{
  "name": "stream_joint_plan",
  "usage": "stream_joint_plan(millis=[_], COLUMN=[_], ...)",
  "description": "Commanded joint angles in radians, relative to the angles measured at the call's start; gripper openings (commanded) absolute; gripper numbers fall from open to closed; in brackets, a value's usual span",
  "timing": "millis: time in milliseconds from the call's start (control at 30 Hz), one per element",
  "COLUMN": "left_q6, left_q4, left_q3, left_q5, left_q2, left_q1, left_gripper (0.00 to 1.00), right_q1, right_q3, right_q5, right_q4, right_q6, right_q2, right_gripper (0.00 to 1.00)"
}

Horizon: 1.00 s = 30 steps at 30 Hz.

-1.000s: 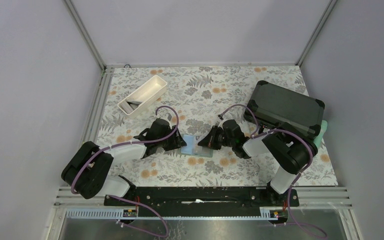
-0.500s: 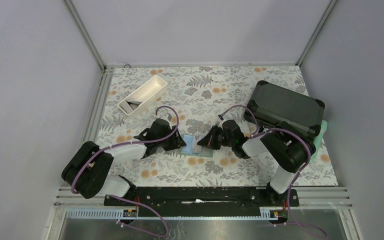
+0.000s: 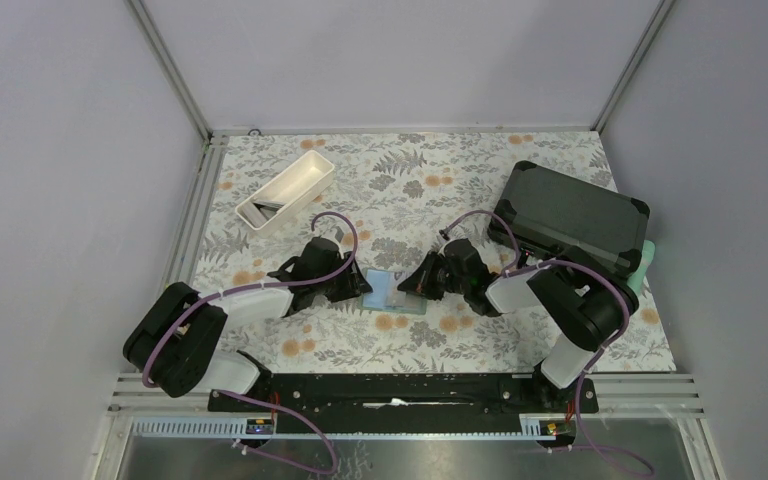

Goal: Put the credit cards into the card holder
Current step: Insert the credit card into the card holder.

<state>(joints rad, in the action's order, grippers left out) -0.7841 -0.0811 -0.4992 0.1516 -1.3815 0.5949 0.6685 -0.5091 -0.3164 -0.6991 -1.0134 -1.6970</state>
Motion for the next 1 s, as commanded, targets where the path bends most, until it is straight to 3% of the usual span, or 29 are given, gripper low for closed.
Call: stream_joint_plan(millis=[0, 967], left_q6=[0.006, 0.027], left_q4=[-0.01, -0.034], left_q3=[-0.019, -0.027], left_q5=[0.001, 0.031], left_q2=[-0.004, -0.029], left_q1=[0.002, 0.002], left_gripper=[0.41, 0.39], right_q1=[0.016, 0.042], right_q3=[-0.028, -0.061], right_q5=[0.051, 0.03], right_q4=[0.077, 0.078], right_q6=[0.013, -0.014], right_q2=[0.019, -0.06], right_gripper=[0.0, 0.0])
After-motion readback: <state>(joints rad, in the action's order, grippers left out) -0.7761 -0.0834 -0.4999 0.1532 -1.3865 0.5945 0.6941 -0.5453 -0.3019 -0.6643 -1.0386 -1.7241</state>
